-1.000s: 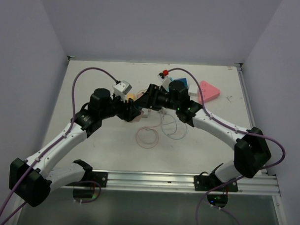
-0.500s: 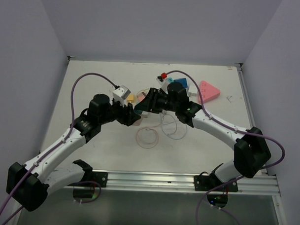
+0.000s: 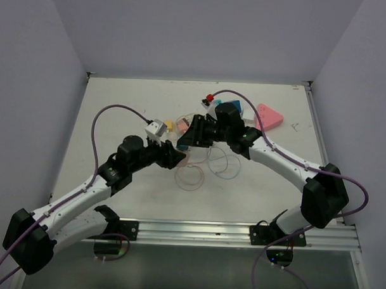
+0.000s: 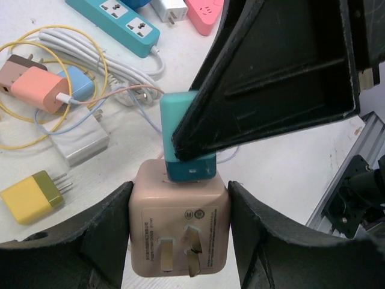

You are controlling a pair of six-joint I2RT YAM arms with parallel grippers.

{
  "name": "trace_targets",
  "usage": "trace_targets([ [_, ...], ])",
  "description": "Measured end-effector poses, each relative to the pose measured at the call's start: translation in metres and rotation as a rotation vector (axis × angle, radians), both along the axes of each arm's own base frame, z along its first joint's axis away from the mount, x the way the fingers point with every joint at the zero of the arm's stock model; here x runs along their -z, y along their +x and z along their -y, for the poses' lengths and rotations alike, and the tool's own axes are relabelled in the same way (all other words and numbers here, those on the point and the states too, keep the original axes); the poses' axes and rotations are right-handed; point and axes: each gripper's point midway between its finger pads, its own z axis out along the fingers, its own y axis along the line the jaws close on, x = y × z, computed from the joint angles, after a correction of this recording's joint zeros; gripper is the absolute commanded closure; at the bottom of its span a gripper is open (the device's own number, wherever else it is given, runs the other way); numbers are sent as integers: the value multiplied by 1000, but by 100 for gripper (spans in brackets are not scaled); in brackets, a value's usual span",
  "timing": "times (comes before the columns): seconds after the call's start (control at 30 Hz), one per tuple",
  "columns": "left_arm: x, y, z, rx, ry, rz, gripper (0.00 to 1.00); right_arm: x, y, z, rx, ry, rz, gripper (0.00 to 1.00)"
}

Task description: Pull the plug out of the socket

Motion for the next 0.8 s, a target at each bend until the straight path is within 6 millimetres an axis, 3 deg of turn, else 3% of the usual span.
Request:
trace_targets([
  [0.07,3,-2,2,-4,-4,-11,100,-1,5,4,19,-8,3,100],
  [0.2,59,-38,-3,53,98,-195,100,-49,91,51,294,16,181,100],
  [0.3,82,-51,-12,56,158,-279,100,-84,135,90,459,41,293,100],
  [0.37,85,-53,-14,54,167,-292,100,-95,145,101,501,36,332,100],
  [0.47,85,-54,-16,44,177,-298,100,-93,147,101,486,-5,346,100],
  [0.6,75,-44,-19,-3,199,-291,100,-63,151,86,398,-67,295,100],
  [0.8,57,-7,-23,-116,227,-278,100,48,136,69,276,-234,76,96],
])
